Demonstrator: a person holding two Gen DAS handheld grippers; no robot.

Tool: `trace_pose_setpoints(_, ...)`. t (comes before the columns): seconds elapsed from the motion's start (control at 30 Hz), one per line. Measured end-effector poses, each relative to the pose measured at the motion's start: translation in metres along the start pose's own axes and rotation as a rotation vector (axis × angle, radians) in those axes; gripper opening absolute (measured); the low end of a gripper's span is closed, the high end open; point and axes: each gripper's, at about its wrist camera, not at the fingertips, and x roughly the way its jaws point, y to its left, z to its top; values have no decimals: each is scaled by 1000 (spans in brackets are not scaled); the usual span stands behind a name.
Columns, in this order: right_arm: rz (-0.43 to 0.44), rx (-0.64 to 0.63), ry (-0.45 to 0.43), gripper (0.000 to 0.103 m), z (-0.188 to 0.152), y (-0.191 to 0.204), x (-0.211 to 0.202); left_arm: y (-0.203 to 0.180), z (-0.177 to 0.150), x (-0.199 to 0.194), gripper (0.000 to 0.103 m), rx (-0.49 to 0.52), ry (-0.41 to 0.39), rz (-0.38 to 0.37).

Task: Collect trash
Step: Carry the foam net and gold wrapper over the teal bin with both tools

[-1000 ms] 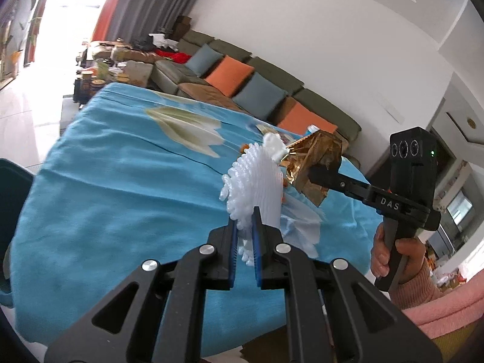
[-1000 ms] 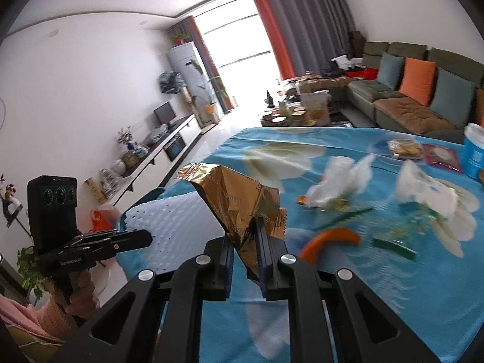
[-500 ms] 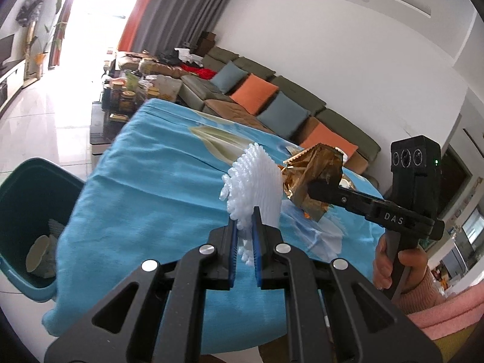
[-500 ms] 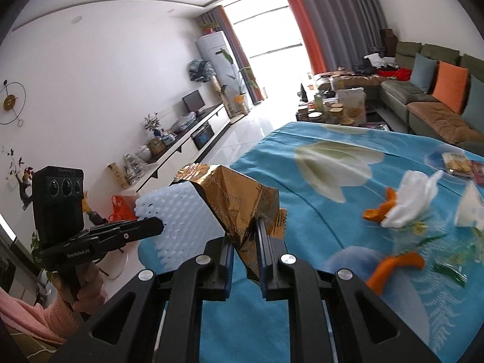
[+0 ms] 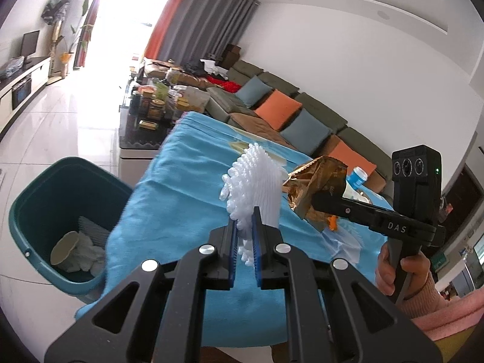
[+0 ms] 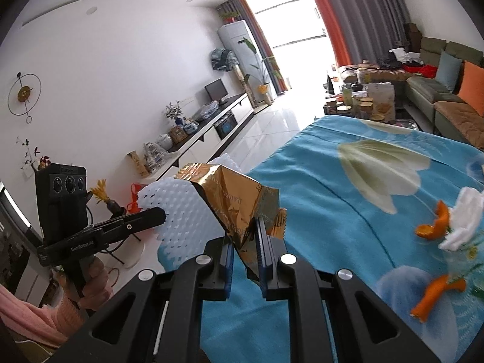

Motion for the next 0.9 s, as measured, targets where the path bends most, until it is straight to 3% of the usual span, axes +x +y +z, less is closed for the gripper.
trace_pose_setpoints(0.9,168,-18,86,12,24,37,67,51,2,-49,9,-92,-74,163)
